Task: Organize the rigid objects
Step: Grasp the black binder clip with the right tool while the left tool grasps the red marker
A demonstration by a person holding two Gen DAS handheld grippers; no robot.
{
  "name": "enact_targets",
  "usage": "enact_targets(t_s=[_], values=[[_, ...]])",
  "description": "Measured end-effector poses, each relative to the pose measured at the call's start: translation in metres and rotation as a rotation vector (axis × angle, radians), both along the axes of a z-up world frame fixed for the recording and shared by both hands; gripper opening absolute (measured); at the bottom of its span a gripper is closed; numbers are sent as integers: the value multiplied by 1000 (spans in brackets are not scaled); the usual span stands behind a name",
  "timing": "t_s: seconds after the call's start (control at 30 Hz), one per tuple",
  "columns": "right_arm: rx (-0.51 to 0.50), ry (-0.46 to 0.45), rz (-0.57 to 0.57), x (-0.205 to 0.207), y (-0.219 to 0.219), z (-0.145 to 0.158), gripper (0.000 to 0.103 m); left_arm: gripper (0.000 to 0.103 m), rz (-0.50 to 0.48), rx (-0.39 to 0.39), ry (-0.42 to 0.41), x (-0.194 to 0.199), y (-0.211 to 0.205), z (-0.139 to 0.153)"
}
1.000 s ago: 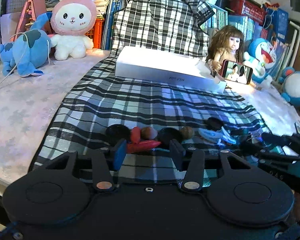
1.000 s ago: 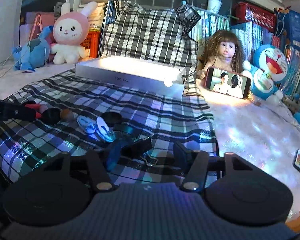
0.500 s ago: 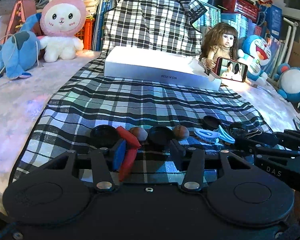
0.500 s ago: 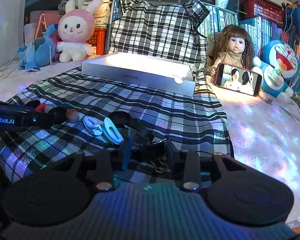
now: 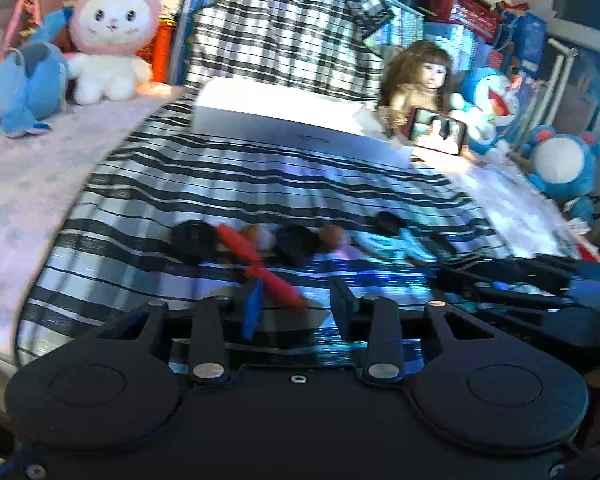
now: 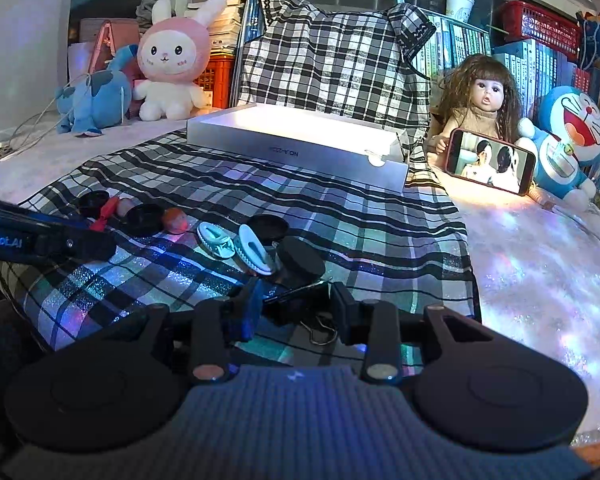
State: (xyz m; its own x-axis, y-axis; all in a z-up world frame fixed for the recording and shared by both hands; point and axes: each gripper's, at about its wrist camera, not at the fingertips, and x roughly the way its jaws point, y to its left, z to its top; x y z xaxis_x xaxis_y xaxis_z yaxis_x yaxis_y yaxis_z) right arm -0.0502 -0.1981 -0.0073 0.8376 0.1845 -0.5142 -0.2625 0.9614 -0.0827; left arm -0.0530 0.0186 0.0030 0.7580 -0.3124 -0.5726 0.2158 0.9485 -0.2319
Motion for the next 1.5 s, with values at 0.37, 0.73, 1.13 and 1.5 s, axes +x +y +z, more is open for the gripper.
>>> enact_targets(t_s=[0.37,0.73,1.13,1.5], values=[[-2,6,9,-3,-13,2,56,37,10,179,-134,-21,-26,4],[-29,2,49,-4,-14,3,57,46,93,177,-109,-12,-26,-10],[-38,4,33,-5,-21,2,61,46,95,190,-131,-6,-31,-14],[-53,9,19,-2,-23,2,65,43,89,181,-129,-5,-31,-13]])
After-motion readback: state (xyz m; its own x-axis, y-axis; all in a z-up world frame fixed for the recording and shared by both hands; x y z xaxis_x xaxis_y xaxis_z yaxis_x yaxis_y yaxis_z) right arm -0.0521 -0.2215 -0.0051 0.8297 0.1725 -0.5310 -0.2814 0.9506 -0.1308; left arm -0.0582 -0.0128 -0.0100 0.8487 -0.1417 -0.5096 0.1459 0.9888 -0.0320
